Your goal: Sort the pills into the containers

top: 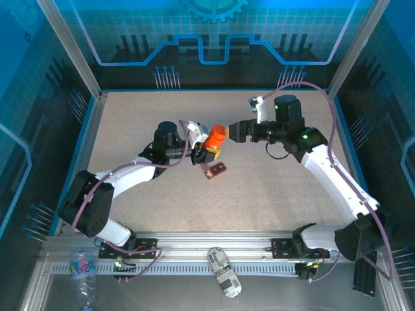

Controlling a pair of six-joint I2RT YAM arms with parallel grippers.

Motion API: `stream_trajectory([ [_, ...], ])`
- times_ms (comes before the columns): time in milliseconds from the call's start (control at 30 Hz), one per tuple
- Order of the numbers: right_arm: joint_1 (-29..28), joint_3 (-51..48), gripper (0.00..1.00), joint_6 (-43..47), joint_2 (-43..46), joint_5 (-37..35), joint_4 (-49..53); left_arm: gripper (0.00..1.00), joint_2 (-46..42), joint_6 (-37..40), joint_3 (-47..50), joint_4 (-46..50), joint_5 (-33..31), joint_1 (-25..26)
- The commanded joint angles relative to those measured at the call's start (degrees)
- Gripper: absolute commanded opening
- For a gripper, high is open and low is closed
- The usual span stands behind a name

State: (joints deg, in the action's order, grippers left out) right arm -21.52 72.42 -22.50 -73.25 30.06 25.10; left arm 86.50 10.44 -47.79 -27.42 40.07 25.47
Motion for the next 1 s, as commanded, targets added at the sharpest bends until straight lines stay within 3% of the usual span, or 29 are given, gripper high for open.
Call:
stream_trajectory([
  [0,0.4,4.5,0.83,13.2,-1.5,4.5,8.6,0.00,-2.0,0.2,-3.0,4.2,10.8,-1.0],
  [167,-0.1,15.5,0.84,25.7,-8.6,7.2,22.2,0.00,-1.9,2.1,-6.3,12.3,16.2,-1.3],
  [367,-2.7,24.6,0.84,30.7,-15.9,5.7,30.9,0.00,-1.7,3.0,-7.5,16.1,18.1,-1.3],
  [733,-3.5,23.7,0.77,30.9,-18.8,7.2,30.9,0.00,-1.3,3.3,-7.8,16.6,18.5,-1.3],
  [967,-3.6,22.3,0.66,30.5,-19.6,9.1,30.2,0.00,-0.9,3.3,-8.1,16.2,18.1,-1.3],
])
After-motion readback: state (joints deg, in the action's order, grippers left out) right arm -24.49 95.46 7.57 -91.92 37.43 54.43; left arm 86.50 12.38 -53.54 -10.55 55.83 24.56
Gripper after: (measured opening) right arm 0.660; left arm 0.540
